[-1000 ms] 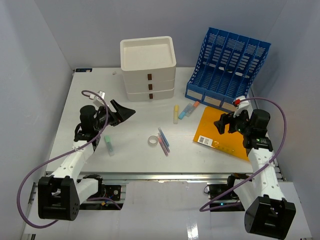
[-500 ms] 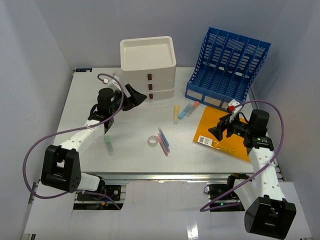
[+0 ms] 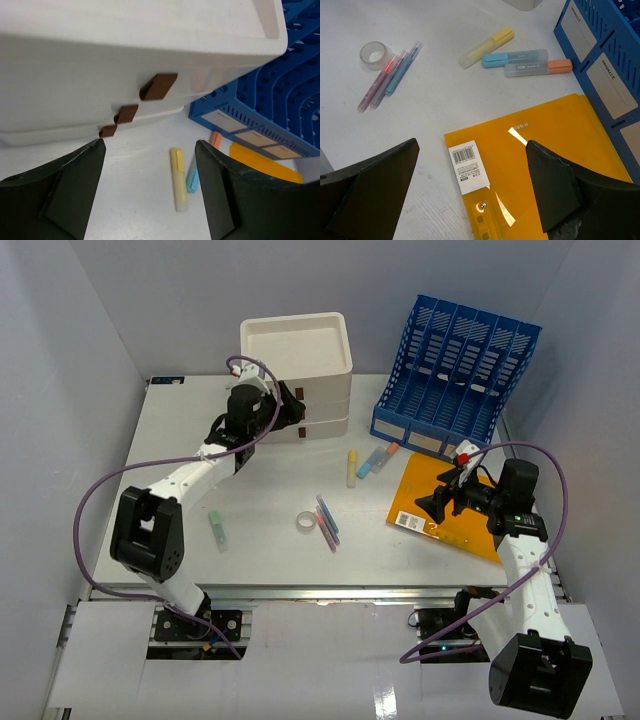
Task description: Organize the desk
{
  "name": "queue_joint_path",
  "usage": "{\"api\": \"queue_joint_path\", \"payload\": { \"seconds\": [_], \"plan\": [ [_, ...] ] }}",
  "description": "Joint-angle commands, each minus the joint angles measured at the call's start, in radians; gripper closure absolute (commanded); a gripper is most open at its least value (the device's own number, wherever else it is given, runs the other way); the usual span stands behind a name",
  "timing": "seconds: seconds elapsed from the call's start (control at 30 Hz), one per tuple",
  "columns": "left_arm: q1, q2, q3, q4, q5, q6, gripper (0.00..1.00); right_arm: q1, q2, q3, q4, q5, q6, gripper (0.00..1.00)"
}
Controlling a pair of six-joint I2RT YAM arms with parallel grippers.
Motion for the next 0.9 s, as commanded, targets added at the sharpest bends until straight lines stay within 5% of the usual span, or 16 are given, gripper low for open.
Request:
{"api": "queue_joint_path", "payload": {
  "seconds": [0.0, 0.53, 0.87],
  "plan": [
    [-0.033, 0.075, 0.16, -0.074, -0.133, 0.089, 0.21, -0.007, -0.009, 0.005, 0.011, -0.028, -0.017, 0.05],
    [-0.13, 0.221, 0.363, -0.192, -0.408, 0.132, 0.4, -0.007, -0.028, 0.005, 0.011, -0.05, -0.016, 0.05],
    [-0.132, 0.222, 0.381, -0.214, -0.43, 0.145, 0.76, -0.007, -0.037, 0.003, 0.011, -0.063, -0.017, 0.06]
  ]
}}
